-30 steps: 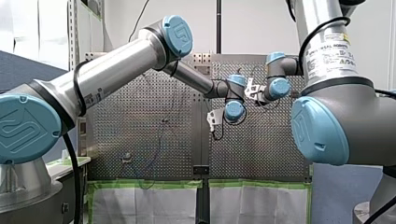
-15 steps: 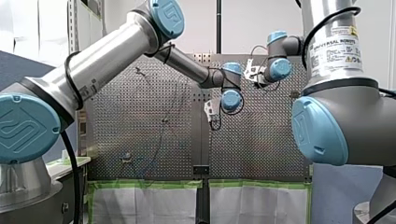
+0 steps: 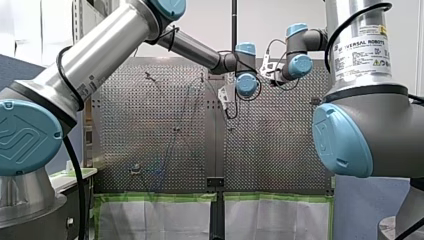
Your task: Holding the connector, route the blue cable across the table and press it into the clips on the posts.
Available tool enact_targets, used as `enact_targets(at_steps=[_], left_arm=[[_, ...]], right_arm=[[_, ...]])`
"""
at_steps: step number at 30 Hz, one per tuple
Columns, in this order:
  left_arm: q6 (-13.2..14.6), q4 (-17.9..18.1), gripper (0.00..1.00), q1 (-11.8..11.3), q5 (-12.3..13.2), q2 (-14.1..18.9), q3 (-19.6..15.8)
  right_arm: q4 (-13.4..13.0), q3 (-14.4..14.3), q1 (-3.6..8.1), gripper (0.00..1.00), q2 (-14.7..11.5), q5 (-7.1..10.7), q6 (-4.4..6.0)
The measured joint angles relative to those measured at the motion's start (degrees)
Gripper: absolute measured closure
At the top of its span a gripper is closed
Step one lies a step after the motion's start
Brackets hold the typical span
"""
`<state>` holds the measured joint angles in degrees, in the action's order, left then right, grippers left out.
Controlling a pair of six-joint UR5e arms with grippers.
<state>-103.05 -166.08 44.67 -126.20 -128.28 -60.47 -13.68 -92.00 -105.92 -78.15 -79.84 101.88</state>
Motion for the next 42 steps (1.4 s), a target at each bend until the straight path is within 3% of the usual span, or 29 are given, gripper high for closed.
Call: enact_targets(at_steps=[5,16,29,42], left_arm=[[0.42,1.40,1.00,-0.72,0.02,2.29,0.45],[0.50,1.02,1.00,-3.18,3.47,4.03,0.51],[0.53,0.93,1.00,-5.62,8.28,1.16,1.70],[0.54,0.11,1.00,-7.58,11.57,-3.10,7.41]], right_arm=[[-0.05,0.60,0.36,1.00,0.15,1.59,0.11],[0.64,4.33,1.04,1.00,1.19,3.54,2.54],[1.81,7.55,1.51,1.00,2.38,4.17,3.74],[1.98,9.42,2.44,1.00,3.84,4.32,3.78]])
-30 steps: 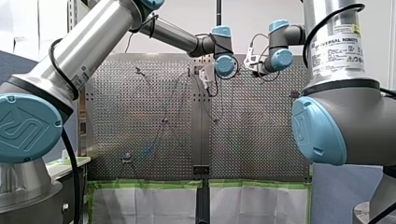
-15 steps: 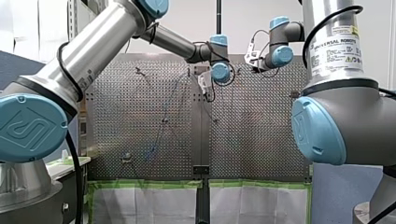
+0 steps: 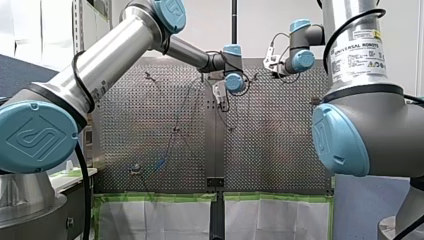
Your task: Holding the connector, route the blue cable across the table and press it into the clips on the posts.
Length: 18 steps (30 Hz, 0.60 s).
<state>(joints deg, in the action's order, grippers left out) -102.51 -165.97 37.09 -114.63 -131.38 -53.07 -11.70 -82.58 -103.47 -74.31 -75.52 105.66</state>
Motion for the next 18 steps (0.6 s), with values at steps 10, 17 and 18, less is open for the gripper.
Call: enact_targets(at_steps=[10,17,18], left_arm=[[0.10,-1.81,0.82,-0.10,0.44,-0.13,1.27],[0.46,-3.41,0.06,0.61,0.49,-0.15,1.28],[0.55,-3.66,0.06,0.65,0.47,-0.14,1.27]], right_arm=[[-0.16,0.50,0.97,1.00,0.67,0.01,0.00],[-0.02,0.50,1.16,1.00,0.77,0.01,-0.06],[-0.02,0.50,1.16,1.00,0.77,0.01,-0.07]])
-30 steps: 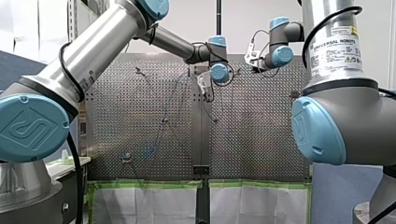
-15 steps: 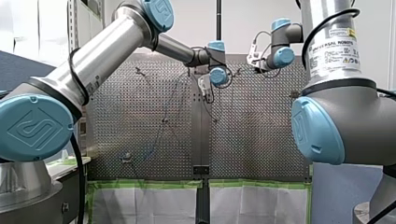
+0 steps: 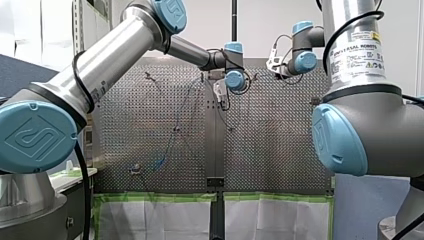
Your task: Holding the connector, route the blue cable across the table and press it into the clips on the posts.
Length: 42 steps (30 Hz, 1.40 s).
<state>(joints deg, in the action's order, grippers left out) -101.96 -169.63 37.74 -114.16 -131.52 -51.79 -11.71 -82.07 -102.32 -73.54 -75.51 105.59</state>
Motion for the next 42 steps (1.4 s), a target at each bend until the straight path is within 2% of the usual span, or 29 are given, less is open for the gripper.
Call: enact_targets(at_steps=[1,7,13,21,24,30,42], left_arm=[[0.08,-0.26,0.00,0.05,-0.03,0.00,-0.01],[-0.05,-2.82,0.00,0.44,-0.57,0.08,0.01],[-0.69,-5.85,0.00,1.10,-2.78,0.20,-0.27],[-0.92,-9.56,0.00,3.86,-2.87,2.41,-3.03],[-1.01,-9.19,0.00,4.92,-2.75,3.66,-4.31],[-1.29,-6.68,0.00,5.63,-2.46,6.46,-7.09],[-3.16,-0.38,0.00,4.72,-2.32,12.79,-13.44]], right_arm=[[0.00,0.00,0.00,1.00,0.00,0.00,0.01],[0.15,0.36,0.26,1.00,0.01,0.19,0.06],[0.93,0.92,0.74,1.00,-0.01,0.49,0.00],[0.96,0.99,1.20,1.00,-0.01,0.65,-0.15],[0.92,0.99,1.24,1.00,-0.01,0.69,-0.18],[0.99,0.98,1.19,1.00,0.02,0.81,-0.30],[1.42,0.95,0.45,1.00,0.09,0.97,-0.45]])
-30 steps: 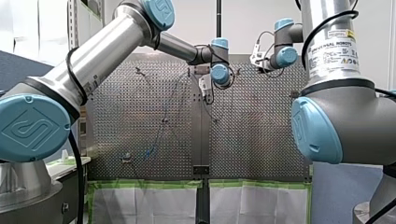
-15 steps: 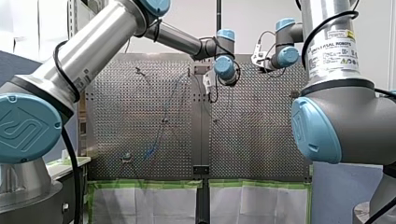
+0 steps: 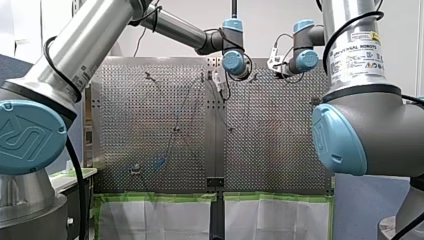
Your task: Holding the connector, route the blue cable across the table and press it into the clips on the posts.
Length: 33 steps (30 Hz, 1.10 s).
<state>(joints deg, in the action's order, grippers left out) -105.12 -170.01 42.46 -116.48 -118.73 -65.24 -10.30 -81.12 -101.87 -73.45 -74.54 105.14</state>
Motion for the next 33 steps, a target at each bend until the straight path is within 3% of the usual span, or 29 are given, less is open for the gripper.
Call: enact_targets(at_steps=[7,18,24,33], left_arm=[[-2.54,3.44,0.00,-0.06,1.09,3.42,-3.42],[-7.63,9.17,0.00,-2.13,-2.56,8.82,-9.17],[-7.96,12.23,0.00,-3.17,-3.99,6.99,-12.19],[-9.05,17.67,0.00,-2.44,-9.15,2.38,-17.64]], right_arm=[[0.08,-0.01,-0.35,1.00,0.03,0.04,-0.05],[-0.01,-0.52,-0.60,1.00,0.17,0.00,-0.18],[0.00,-0.56,-0.72,1.00,0.19,0.03,-0.18],[0.01,-0.57,-0.83,1.00,0.25,0.09,-0.18]])
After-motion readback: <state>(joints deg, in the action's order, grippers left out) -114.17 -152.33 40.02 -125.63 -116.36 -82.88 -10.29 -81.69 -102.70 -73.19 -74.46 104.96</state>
